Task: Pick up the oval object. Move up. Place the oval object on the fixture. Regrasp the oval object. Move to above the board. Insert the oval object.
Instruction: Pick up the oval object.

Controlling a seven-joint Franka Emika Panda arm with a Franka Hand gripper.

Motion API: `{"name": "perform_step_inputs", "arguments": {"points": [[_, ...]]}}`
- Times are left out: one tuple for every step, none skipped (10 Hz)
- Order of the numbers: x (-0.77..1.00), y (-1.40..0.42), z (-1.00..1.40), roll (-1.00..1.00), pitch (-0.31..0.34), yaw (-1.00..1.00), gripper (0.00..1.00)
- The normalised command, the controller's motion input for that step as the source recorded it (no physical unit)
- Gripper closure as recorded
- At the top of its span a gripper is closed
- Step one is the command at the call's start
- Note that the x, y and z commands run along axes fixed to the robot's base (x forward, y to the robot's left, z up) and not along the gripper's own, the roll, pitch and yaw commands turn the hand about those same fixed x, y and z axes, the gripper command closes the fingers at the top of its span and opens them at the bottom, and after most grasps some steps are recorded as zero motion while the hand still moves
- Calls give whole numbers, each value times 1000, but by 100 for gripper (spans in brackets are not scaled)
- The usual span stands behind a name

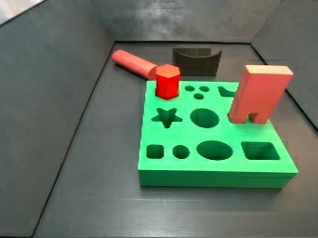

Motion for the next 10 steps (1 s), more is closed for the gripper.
{"name": "perform_step_inputs", "arguments": {"points": [[-157, -9, -29, 0, -44, 0, 0], [-386, -234, -294, 36, -94, 563, 0], [-363, -189, -363, 0, -103, 797, 0], [-191, -211, -329, 0, -54, 863, 0], [-126, -123, -343, 0, -67, 909, 0], [-123, 0, -426, -40, -101, 977, 0], [-80, 97, -529, -59, -93, 989, 0], [-69, 186, -594, -54, -74, 986, 0], [-77, 211, -606, -51, -67, 980, 0], [-129, 229, -580, -64, -73, 914, 0]]}}
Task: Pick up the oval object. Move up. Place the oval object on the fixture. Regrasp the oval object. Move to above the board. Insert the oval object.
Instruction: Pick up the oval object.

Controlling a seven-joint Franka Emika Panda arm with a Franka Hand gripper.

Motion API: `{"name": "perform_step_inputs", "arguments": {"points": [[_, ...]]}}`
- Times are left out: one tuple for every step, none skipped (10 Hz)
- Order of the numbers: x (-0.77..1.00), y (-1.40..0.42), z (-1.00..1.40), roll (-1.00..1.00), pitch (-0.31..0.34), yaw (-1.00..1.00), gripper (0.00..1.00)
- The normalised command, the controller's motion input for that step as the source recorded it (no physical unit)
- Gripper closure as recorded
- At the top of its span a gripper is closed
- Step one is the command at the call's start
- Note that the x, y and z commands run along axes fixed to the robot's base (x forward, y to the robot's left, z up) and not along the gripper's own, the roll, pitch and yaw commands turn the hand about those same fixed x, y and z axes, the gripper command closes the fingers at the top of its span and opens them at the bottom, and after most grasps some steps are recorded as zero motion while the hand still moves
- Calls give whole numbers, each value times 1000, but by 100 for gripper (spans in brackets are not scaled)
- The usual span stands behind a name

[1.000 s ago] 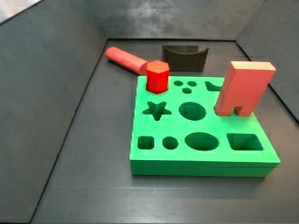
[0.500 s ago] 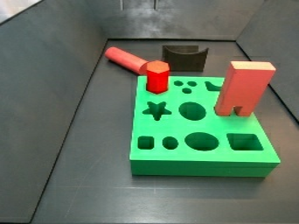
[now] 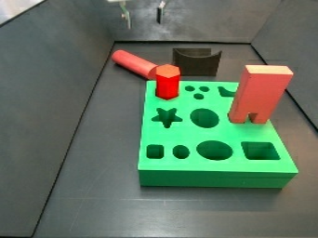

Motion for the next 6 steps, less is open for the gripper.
{"name": "perform_step_inputs", "arguments": {"points": [[-240, 211, -491, -47, -44, 866, 0], [-383, 11, -291, -27, -66, 777, 0], [-380, 0, -243, 0, -59, 731, 0], [-286, -31, -226, -3, -70, 671, 0], [-60, 0, -137, -64, -91, 457, 0], [-120, 0, -274, -37, -84, 443, 0]]}}
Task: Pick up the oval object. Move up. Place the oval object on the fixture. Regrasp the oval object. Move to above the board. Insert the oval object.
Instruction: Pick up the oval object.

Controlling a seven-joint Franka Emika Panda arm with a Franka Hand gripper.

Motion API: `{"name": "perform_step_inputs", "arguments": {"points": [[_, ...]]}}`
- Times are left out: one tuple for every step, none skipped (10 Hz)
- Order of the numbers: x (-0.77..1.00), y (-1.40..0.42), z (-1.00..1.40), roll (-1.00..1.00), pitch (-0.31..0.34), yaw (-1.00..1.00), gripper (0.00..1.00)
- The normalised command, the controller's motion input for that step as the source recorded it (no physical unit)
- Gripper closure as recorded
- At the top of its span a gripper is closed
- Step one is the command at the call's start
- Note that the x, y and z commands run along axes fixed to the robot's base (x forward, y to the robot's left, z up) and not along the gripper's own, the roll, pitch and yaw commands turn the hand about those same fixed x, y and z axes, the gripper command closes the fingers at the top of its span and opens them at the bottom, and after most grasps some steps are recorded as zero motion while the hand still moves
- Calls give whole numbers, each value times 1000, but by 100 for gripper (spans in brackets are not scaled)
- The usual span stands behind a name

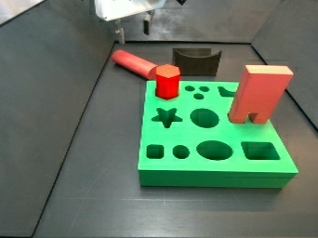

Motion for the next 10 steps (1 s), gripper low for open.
{"name": "perform_step_inputs", "arguments": {"points": [[-86, 0, -260, -47, -79, 417, 0], [-31, 0, -194, -34, -56, 409, 0], [-66, 0, -163, -3, -44, 274, 0], [-183, 0, -223, -4, -53, 146, 0], [-237, 0, -283, 0, -36, 0, 0], [-266, -20, -326, 0, -23, 0, 0], [-243, -17, -294, 0, -10, -54, 0], [-206, -23, -229, -9, -43, -120, 0], [-140, -9, -206, -29, -47, -117, 0], [-89, -20, -223, -47, -79, -126, 0]]}}
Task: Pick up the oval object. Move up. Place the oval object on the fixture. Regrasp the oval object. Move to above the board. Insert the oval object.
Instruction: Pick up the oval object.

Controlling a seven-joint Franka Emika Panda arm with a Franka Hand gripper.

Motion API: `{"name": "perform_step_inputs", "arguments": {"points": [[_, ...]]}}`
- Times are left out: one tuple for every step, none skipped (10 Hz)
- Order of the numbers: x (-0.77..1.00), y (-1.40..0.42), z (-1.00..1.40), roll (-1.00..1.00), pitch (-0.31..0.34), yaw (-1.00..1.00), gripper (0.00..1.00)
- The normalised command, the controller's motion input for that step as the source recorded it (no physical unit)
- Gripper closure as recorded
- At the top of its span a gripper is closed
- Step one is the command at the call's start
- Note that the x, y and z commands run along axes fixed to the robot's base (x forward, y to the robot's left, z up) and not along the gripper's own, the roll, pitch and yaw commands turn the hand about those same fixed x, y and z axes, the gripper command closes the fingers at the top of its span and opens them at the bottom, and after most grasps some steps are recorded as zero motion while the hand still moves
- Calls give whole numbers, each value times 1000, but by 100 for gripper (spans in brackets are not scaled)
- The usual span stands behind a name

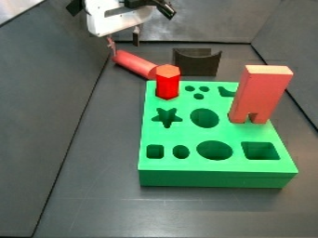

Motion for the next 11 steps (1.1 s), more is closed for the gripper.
{"name": "perform_step_inputs", "arguments": {"points": [[-46, -9, -294, -61, -113, -83, 0], [0, -31, -391, 0, -80, 0, 0], [0, -9, -443, -6, -94, 0, 0], [0, 0, -563, 0, -89, 0, 0], [-34, -9, -774, 0, -106, 0, 0], [-189, -74, -886, 29, -117, 6, 0], [-86, 0, 0, 0, -14, 0, 0], [0, 0, 0, 10, 0, 0, 0], [0, 0, 0, 24, 0, 0, 0], [0, 0, 0, 0, 0, 0, 0], [0, 0, 0, 0, 0, 0, 100]]}}
